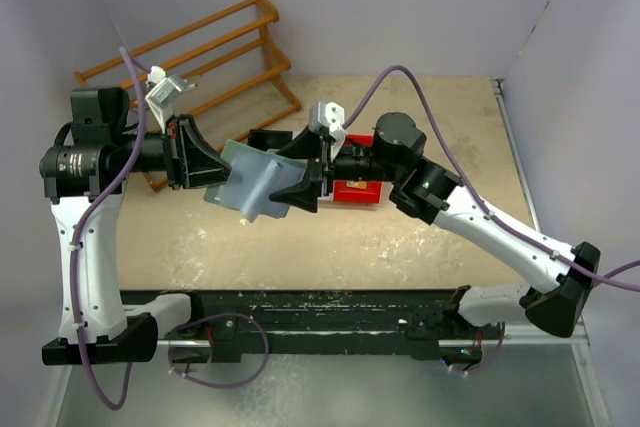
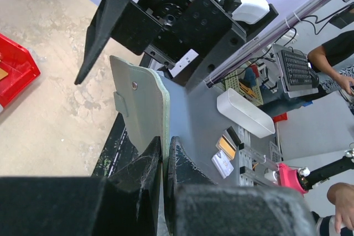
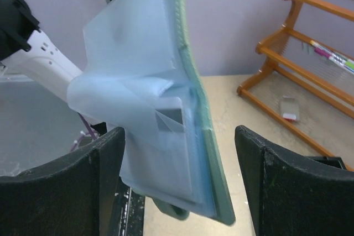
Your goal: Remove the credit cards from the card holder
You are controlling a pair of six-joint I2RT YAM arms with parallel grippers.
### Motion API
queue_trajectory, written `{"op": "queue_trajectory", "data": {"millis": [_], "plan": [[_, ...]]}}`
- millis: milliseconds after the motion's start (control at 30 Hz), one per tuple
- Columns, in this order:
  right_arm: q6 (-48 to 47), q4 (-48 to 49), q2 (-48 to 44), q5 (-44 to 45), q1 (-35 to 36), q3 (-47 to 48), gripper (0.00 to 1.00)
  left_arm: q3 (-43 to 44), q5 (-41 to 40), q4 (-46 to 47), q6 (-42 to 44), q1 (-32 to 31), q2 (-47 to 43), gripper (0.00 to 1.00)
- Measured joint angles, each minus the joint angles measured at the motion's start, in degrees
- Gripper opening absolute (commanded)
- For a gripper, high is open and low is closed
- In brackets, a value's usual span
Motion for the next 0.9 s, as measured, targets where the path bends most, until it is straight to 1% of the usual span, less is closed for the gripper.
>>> {"op": "queue_trajectory", "data": {"millis": [200,367,433,467,500,533,600,667,733,767,800,867,900], "plan": [[0.26,1.99,0.31,0.20,2.54,0.85,0.76,0.00,0.31,0.04,-0.79,0.00,0.00,0.00],[1.95,4.07,2.60,0.26,3.21,3.13,0.73,0.00,0.42,0.07,-0.79,0.00,0.00,0.00],[2.82,5.18,3.15,0.22,3.23,3.13,0.68,-0.07,0.92,0.11,-0.79,0.00,-0.02,0.00],[3.28,5.73,3.54,0.11,3.23,3.15,0.64,-0.13,1.14,0.17,-0.79,0.00,-0.02,0.00],[3.89,6.25,4.04,-0.07,3.23,3.28,0.57,-0.33,1.29,0.20,-0.79,0.00,-0.04,0.00],[4.28,6.51,4.42,-0.24,3.23,3.48,0.53,-0.39,1.42,0.20,-0.79,0.00,-0.07,0.00],[5.46,7.13,5.38,-1.33,3.23,4.17,0.40,-0.72,1.62,0.24,-0.79,0.00,-0.11,0.00],[6.86,7.63,6.10,-2.43,3.23,4.76,0.29,-0.92,1.68,0.26,-0.76,0.00,-0.15,0.00],[8.44,8.04,6.43,-3.32,3.21,4.85,0.22,-1.25,1.86,0.26,-0.74,0.02,-0.24,0.00],[9.25,8.22,6.51,-3.80,3.15,4.87,0.18,-1.33,1.90,0.17,-0.68,0.02,-0.28,0.02],[10.12,8.41,6.56,-4.31,3.08,4.87,0.13,-1.36,1.90,0.07,-0.31,0.07,-0.28,0.08],[11.45,8.66,6.64,-4.87,2.93,4.87,0.02,-1.36,1.44,-0.96,1.38,0.07,-0.33,0.14],[12.20,8.52,6.67,-5.31,2.84,4.87,0.00,-1.31,0.92,-1.79,2.54,0.07,-0.37,0.18]]}}
